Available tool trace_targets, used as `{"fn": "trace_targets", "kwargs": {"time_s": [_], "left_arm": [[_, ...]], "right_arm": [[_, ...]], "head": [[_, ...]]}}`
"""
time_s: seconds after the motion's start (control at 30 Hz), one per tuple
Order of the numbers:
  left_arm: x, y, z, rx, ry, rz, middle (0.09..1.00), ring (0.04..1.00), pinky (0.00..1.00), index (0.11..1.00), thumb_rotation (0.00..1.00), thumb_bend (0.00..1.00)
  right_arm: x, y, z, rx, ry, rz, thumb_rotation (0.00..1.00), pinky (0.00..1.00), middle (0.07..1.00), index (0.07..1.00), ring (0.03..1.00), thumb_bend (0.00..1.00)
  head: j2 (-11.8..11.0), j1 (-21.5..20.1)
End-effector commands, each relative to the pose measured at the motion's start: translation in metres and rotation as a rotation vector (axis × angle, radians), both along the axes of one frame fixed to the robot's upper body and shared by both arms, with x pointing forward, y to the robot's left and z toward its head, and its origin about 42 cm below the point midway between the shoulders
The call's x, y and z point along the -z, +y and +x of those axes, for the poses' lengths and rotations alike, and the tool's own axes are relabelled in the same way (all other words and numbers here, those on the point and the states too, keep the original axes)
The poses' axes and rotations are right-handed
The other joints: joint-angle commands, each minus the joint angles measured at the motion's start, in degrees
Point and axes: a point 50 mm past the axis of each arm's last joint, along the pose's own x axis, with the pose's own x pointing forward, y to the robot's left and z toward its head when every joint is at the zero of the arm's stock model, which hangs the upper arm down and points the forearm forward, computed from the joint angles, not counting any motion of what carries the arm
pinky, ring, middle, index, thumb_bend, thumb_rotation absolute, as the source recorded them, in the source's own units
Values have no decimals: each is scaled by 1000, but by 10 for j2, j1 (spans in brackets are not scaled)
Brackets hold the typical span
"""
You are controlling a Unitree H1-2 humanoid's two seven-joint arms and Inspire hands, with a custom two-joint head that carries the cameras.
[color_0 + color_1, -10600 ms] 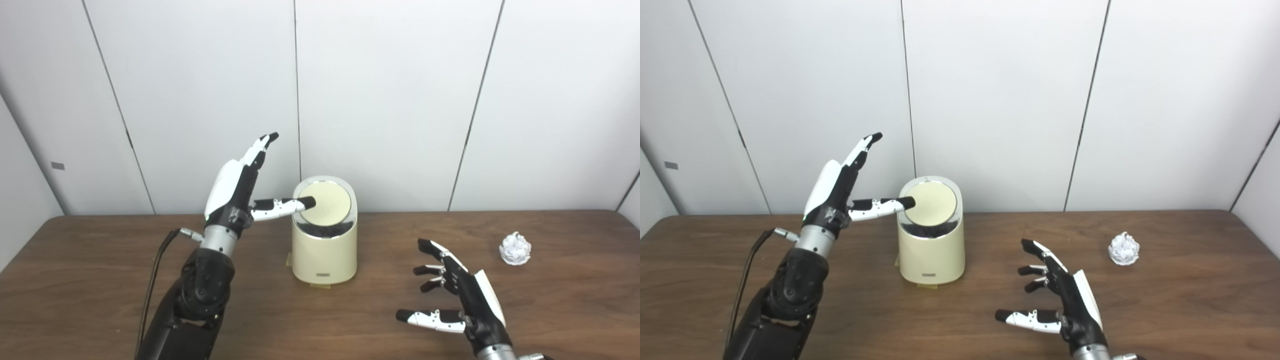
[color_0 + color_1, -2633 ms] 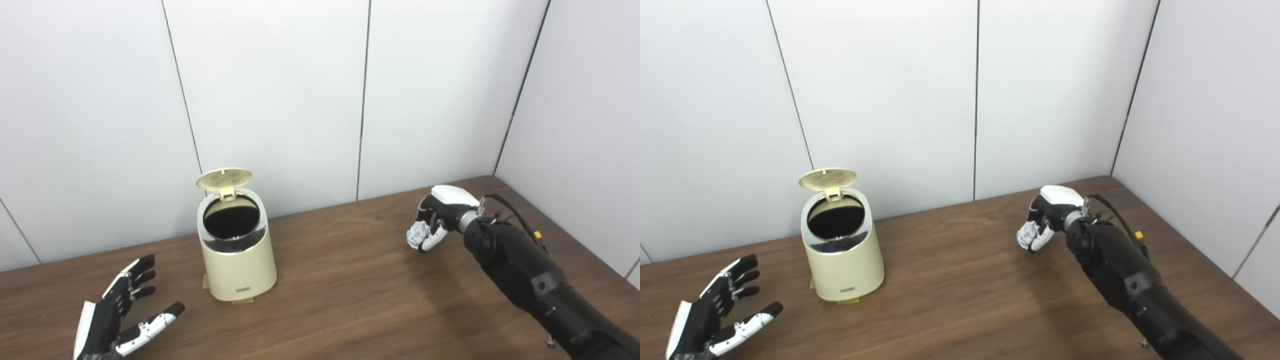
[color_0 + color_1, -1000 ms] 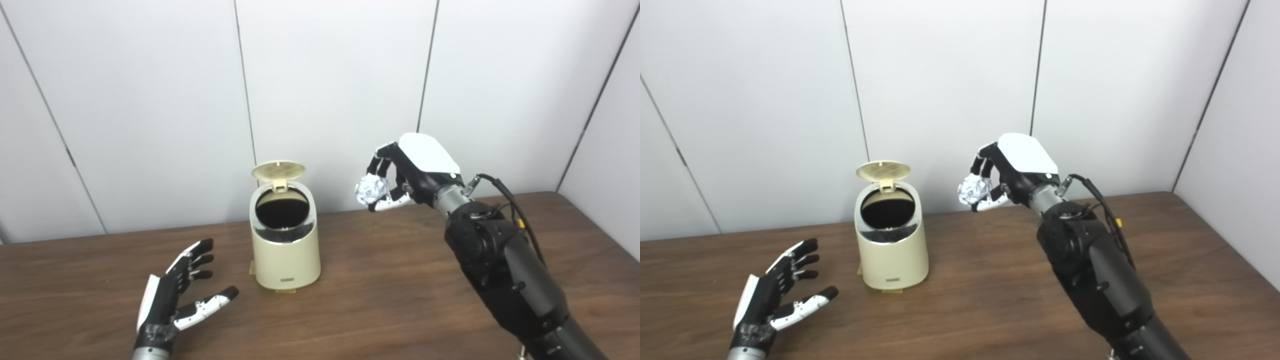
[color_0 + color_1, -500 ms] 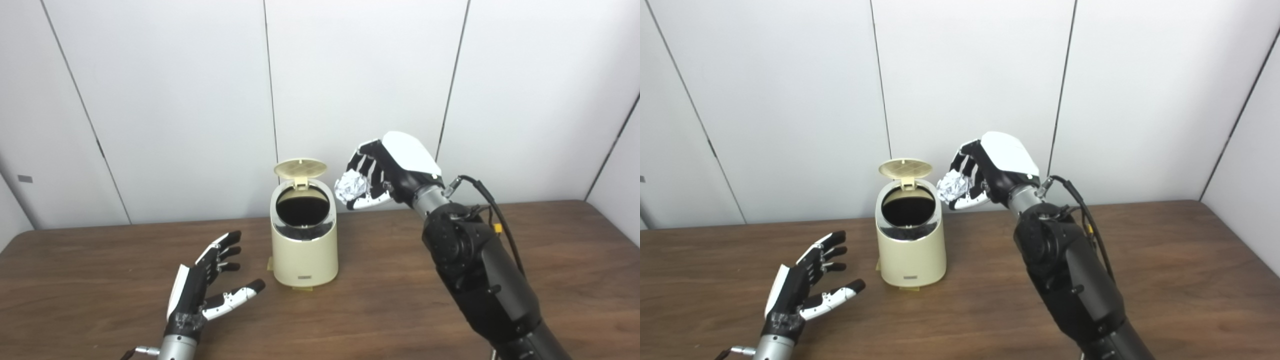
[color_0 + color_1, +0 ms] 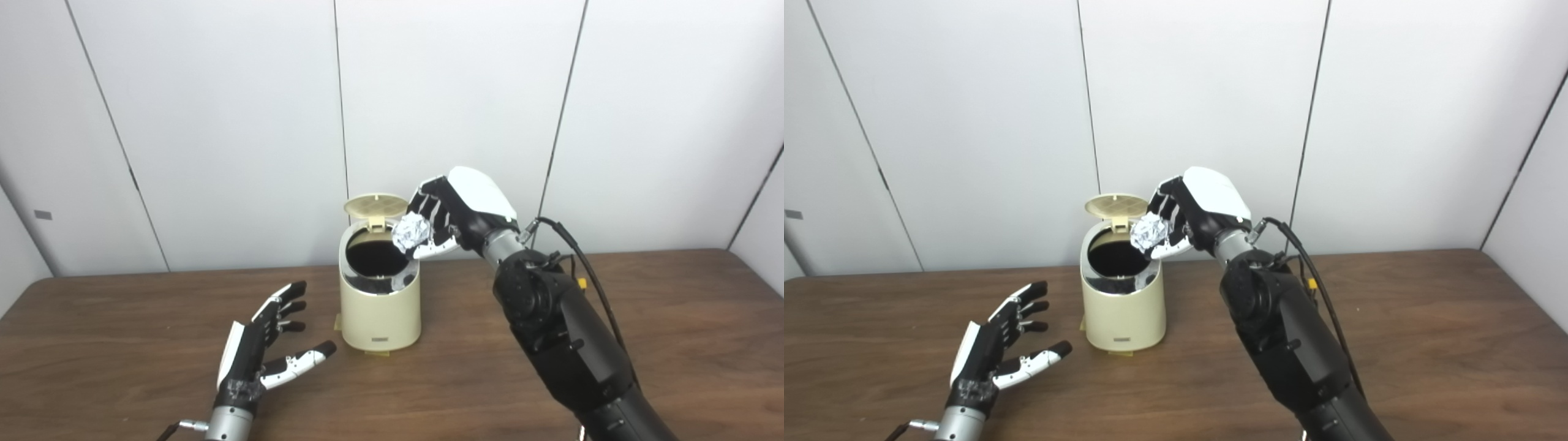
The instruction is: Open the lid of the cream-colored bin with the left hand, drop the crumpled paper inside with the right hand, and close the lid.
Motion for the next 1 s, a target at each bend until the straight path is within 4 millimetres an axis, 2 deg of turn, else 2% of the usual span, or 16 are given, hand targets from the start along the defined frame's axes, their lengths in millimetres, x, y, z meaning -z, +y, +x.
{"fn": "trace_targets", "kwargs": {"time_s": [0.0,0.2,0.4,0.97], "left_arm": [[16,-10,-9,1,35,-4,878,832,701,878,174,781],[16,-11,-10,0,32,-2,877,833,719,878,206,782],[17,-11,-9,2,29,5,881,832,701,880,204,785],[17,-13,-8,4,32,-4,879,827,668,881,194,788]], "right_arm": [[-29,4,5,-9,-99,29,0,259,435,509,348,527],[-22,8,9,-9,-94,53,0,247,422,515,336,525],[-17,15,9,-20,-82,82,0,193,400,516,276,523],[-17,30,2,-29,-94,93,0,183,403,516,271,523]], "head": [[0,0],[0,5],[1,5],[2,13]]}}
